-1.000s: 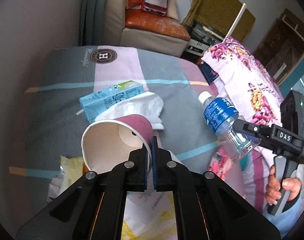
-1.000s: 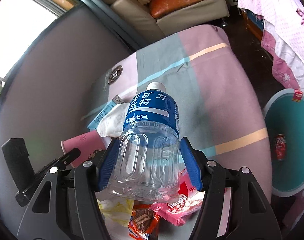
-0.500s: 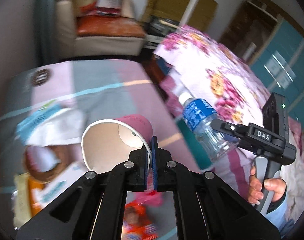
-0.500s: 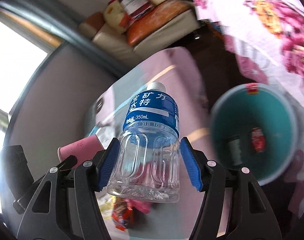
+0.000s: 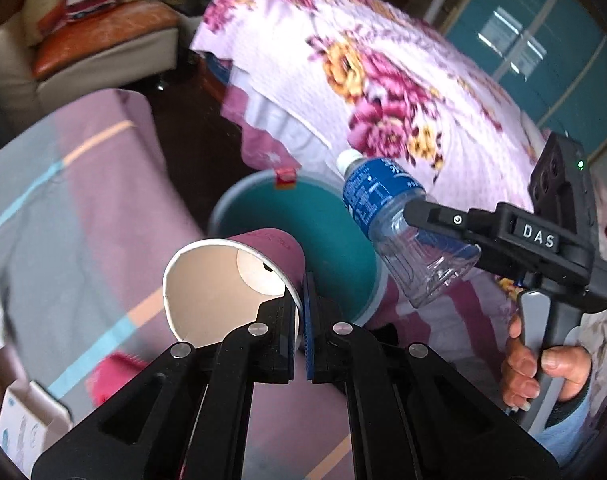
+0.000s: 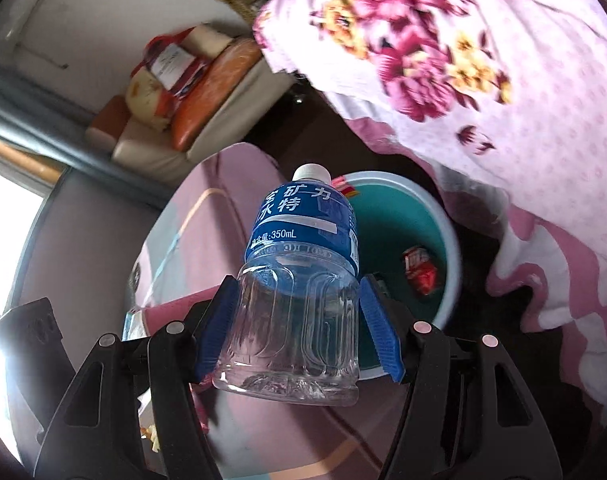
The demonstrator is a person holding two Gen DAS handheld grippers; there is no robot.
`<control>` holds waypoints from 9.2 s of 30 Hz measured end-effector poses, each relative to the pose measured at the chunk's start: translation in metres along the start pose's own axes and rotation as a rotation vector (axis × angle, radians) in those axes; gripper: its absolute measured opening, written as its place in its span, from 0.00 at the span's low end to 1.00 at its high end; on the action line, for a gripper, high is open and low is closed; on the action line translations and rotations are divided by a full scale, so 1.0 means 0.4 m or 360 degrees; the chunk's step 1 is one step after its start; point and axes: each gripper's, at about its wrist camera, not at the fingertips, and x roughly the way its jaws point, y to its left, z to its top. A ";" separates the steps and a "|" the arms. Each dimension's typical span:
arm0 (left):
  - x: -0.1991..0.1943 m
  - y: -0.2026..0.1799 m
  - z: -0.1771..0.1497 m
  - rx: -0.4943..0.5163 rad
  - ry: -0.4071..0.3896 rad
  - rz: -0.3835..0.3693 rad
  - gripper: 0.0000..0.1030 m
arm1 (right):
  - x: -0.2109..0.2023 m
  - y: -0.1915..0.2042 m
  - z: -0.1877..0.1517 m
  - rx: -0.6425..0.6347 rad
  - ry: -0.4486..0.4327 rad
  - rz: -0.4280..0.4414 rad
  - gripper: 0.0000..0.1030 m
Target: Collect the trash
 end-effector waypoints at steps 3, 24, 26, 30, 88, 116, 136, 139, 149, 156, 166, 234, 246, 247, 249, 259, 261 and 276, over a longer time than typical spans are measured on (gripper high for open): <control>0.048 -0.015 0.009 0.0026 0.0050 -0.0005 0.04 | 0.008 -0.035 0.005 0.0031 0.0011 -0.0018 0.58; 0.023 0.045 -0.032 -0.0087 -0.0015 0.0096 0.89 | 0.074 -0.045 0.003 0.0047 0.0093 -0.0082 0.58; 0.016 0.055 -0.040 -0.0106 -0.0013 0.0092 0.89 | 0.078 -0.040 0.003 0.0042 0.0099 -0.0093 0.58; 0.001 0.077 -0.059 -0.0138 -0.0010 0.0096 0.89 | 0.092 -0.029 -0.001 0.0031 0.0120 -0.0129 0.58; -0.435 0.612 -0.436 -0.0723 -0.0339 0.0352 0.93 | 0.329 0.440 -0.329 -0.0530 0.0618 -0.0277 0.74; -0.279 0.448 -0.447 -0.0221 -0.0011 0.0332 0.82 | 0.306 0.454 -0.328 -0.0636 0.0485 -0.0174 0.28; -0.175 0.405 -0.391 -0.0085 0.0143 0.0576 0.55 | 0.268 0.366 -0.260 -0.0555 0.0406 -0.0089 0.28; -0.219 0.428 -0.369 -0.0245 0.0051 0.0512 0.55 | 0.258 0.355 -0.249 -0.0542 0.0388 -0.0072 0.28; -0.268 0.386 -0.297 -0.0327 -0.0062 0.0440 0.55 | 0.220 0.306 -0.200 -0.0458 0.0308 -0.0026 0.28; -0.236 0.324 -0.213 -0.0362 -0.0137 0.0327 0.55 | 0.130 0.235 -0.118 -0.0345 0.0140 -0.0027 0.28; -0.109 0.153 -0.070 -0.0183 -0.0082 0.0181 0.56 | 0.035 0.118 -0.040 -0.0215 -0.0022 -0.0094 0.28; -0.077 0.184 -0.124 -0.0263 -0.0050 0.0060 0.88 | 0.071 0.173 -0.060 -0.0289 0.0119 -0.0348 0.72; -0.231 0.297 -0.253 -0.0355 -0.0113 0.0151 0.88 | 0.109 0.297 -0.212 -0.0455 0.0331 -0.0260 0.73; -0.243 0.306 -0.262 -0.0362 -0.0119 0.0160 0.88 | 0.118 0.313 -0.234 -0.0482 0.0367 -0.0249 0.73; -0.273 0.329 -0.288 -0.0380 -0.0135 0.0188 0.88 | 0.129 0.334 -0.262 -0.0515 0.0411 -0.0234 0.73; -0.385 0.436 -0.420 -0.0477 -0.0163 0.0338 0.88 | 0.199 0.440 -0.451 -0.0706 0.0723 -0.0132 0.73; -0.402 0.464 -0.446 -0.0506 -0.0159 0.0367 0.88 | 0.210 0.453 -0.480 -0.0723 0.0772 -0.0118 0.73; -0.417 0.538 -0.539 -0.0575 -0.0137 0.0404 0.80 | 0.269 0.498 -0.581 -0.0808 0.0935 -0.0024 0.40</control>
